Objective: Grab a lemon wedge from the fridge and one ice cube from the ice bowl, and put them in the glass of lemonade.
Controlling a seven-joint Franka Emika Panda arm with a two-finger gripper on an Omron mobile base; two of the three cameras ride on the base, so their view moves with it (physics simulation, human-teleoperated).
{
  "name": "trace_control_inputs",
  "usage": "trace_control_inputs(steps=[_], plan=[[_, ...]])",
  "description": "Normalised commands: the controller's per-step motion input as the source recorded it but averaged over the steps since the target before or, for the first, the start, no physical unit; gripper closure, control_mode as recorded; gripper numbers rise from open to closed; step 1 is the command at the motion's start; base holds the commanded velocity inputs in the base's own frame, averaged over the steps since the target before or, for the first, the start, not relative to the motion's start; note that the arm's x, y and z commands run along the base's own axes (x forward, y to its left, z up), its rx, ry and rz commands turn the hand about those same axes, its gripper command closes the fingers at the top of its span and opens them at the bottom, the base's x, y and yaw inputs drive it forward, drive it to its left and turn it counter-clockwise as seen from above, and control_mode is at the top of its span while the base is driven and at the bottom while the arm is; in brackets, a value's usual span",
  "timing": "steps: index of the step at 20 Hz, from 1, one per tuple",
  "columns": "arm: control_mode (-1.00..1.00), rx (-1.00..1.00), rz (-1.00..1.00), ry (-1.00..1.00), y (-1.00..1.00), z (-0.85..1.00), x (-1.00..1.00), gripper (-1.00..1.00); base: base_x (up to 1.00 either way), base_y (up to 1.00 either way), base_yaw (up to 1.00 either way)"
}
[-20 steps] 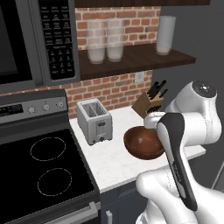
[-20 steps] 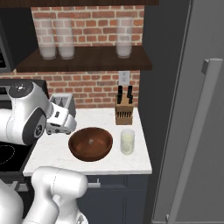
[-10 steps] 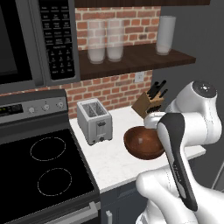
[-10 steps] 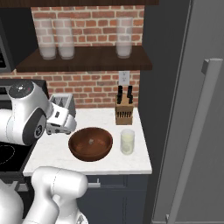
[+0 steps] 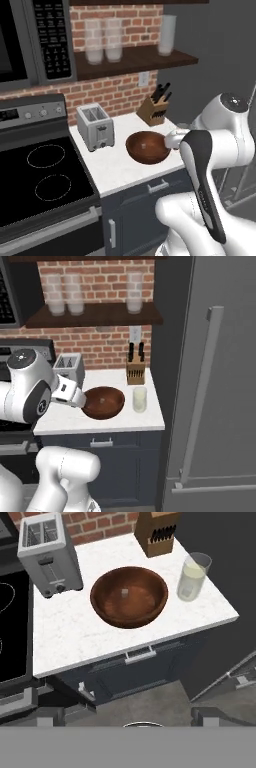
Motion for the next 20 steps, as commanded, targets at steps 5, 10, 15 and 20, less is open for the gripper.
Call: trace_control_inputs(steps=[5,10,15,20], plan=[[1.00,0.00,0.00,0.00,0.00,0.00,0.00,-1.00,-0.69,-0.05,-0.25],[1.00,0.00,0.00,0.00,0.00,0.00,0.00,-1.00,0.06,0.39,-0.51],[1.00,0.00,0.00,0.00,0.00,0.00,0.00,-1.00,0.17,0.44,-0.28],[1.00,0.00,0.00,0.00,0.00,0.00,0.00,-1.00,0.03,0.21,-0.09]])
